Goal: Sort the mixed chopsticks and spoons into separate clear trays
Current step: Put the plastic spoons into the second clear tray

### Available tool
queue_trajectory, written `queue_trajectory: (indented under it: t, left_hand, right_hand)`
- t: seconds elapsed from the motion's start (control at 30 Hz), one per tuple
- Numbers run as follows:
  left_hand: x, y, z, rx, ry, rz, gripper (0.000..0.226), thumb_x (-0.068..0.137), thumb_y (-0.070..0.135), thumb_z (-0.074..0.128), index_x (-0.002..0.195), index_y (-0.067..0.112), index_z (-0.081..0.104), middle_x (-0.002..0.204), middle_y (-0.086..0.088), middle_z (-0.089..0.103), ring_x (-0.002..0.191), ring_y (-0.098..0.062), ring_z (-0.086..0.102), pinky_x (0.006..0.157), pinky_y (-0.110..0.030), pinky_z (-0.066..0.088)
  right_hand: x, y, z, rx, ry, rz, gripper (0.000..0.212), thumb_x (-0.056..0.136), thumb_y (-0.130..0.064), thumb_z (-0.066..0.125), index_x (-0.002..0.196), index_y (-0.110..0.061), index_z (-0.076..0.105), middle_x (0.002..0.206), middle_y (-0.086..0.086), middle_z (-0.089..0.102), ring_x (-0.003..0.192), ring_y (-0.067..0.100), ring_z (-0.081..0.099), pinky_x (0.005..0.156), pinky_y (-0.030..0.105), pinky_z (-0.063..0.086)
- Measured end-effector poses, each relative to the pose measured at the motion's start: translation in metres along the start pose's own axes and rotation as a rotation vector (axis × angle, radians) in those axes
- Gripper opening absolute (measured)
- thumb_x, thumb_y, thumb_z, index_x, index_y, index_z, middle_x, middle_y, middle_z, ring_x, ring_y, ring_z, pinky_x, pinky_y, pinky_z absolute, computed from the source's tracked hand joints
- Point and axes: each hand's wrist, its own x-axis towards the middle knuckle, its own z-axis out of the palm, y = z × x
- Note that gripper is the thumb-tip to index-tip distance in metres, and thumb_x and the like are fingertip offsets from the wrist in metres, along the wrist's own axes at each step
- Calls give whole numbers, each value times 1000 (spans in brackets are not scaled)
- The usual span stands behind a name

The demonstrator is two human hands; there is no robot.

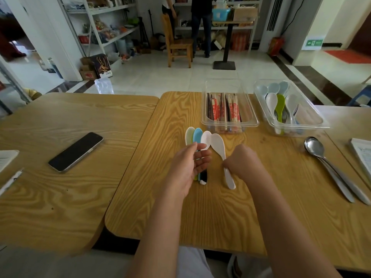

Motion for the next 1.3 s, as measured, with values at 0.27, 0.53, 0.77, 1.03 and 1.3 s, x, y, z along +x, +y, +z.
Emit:
queue_trajectory:
  t: [0.27,0.53,0.77,1.03,1.3]
  left_hand:
    - [4,-12,52,33,-118,-32,31,106,26,40,102,8,66,91,-12,71,77,-17,67,72,-29,54]
    - [25,-10,127,75,-295,-59,35,106,28,37,101,7,65,92,-14,70,76,-19,67,70,-29,54]
    - [74,27,187,157,-390,-31,37,107,30,35,103,7,63,89,-11,69,75,-18,66,68,-28,53]
    - [129,53,227,214,-371,-17,34,106,27,34,107,6,61,89,-11,67,72,-17,63,66,-26,52]
    - [148,44,222,244,-382,-32,28,104,26,40,104,6,61,94,-13,67,77,-19,63,69,-27,53]
  right_hand:
    - [-2,53,-37,-53,27,129,16,89,-22,66,81,-12,58,78,2,59,64,16,55,50,27,41]
    - [-2,115,-90,127,71,138,22,88,-28,70,77,-9,70,65,4,63,56,14,55,53,28,46]
    - [76,109,-180,403,305,138,19,87,-23,72,85,-4,72,73,14,68,58,21,58,59,34,50]
    - [175,83,-187,286,258,237,30,88,-17,72,105,5,59,68,14,61,46,18,53,41,25,41]
    - [198,95,-162,203,182,304,12,92,-11,64,86,-3,57,67,8,56,50,15,53,42,23,42]
